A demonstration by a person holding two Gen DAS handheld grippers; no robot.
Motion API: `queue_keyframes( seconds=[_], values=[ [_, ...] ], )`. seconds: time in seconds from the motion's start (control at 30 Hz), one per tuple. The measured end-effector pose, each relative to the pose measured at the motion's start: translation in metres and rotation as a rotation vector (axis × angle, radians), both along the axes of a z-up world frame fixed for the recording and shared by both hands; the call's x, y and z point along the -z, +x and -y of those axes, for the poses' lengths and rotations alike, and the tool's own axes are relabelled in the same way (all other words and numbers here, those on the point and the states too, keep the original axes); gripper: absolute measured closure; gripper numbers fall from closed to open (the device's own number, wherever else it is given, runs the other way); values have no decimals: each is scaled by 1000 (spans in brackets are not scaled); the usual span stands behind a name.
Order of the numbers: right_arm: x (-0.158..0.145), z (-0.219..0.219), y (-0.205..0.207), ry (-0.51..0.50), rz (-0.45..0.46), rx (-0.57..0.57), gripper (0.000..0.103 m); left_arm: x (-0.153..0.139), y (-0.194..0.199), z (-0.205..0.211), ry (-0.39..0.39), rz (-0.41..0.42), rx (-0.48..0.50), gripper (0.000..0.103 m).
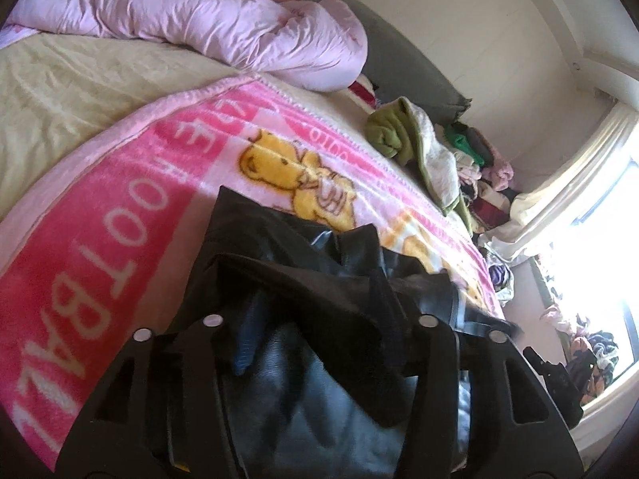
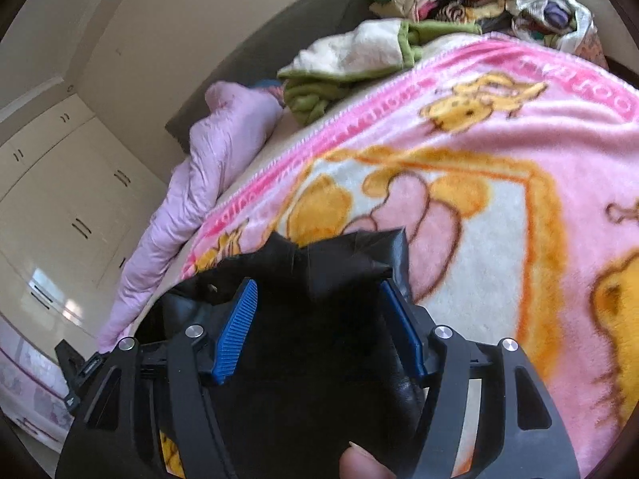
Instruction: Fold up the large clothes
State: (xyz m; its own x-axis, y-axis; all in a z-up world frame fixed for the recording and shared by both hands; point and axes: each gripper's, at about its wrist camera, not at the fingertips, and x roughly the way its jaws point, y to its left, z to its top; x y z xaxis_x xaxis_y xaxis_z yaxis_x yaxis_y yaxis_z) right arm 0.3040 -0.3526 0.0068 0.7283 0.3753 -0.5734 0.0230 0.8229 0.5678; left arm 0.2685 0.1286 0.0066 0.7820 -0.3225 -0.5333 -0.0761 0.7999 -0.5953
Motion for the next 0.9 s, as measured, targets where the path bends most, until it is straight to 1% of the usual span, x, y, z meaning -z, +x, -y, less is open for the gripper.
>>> queue_keyframes(
  seconds=[0.1, 0.2, 0.33, 0.4, 0.47, 0.5, 0.53, 0.6, 0.63, 0.67, 0.73, 0.77, 0.8, 0.87, 0.9],
  values=[
    [-4, 1, -3, -39, 15, 4, 40, -5, -5, 2, 15, 23, -9, 58],
    [-8, -1, -7, -100, 26, 5, 40, -11, -10, 2, 28, 48, -22, 58],
    [-8, -11, -7, -231, 24, 11, 39, -26, -23, 1, 104, 115, -86, 55],
    [-6, -17, -6, -298, 22, 0, 39, -31, -25, 1, 153, 128, -98, 50],
    [-3, -24, -2, -361, 18, -15, 38, -28, -20, 3, 204, 95, -92, 48],
    [-1, -30, 2, -412, 8, -22, 37, -24, -16, 4, 222, 76, -84, 46],
    [1, -33, 6, -444, 1, -28, 37, -19, -8, 6, 255, 38, -65, 42],
    [8, -41, 15, -508, -19, -51, 37, -9, 4, 9, 342, -18, -55, 42],
    [10, -44, 19, -534, -25, -55, 36, -5, 11, 12, 399, -41, -52, 42],
    [13, -47, 24, -562, -33, -66, 36, -1, 16, 13, 416, -52, -41, 42],
    [20, -52, 34, -599, -57, -90, 36, 5, 26, 12, 385, -65, -5, 42],
    [24, -53, 40, -610, -67, -94, 36, 8, 32, 14, 384, -69, 11, 42],
    [25, -53, 42, -614, -70, -94, 36, 10, 37, 17, 408, -78, 24, 42],
    [28, -55, 46, -620, -67, -104, 45, 13, 44, 26, 468, -78, 47, 43],
    [29, -56, 48, -623, -57, -110, 62, 15, 46, 30, 479, -77, 58, 52]
  ],
)
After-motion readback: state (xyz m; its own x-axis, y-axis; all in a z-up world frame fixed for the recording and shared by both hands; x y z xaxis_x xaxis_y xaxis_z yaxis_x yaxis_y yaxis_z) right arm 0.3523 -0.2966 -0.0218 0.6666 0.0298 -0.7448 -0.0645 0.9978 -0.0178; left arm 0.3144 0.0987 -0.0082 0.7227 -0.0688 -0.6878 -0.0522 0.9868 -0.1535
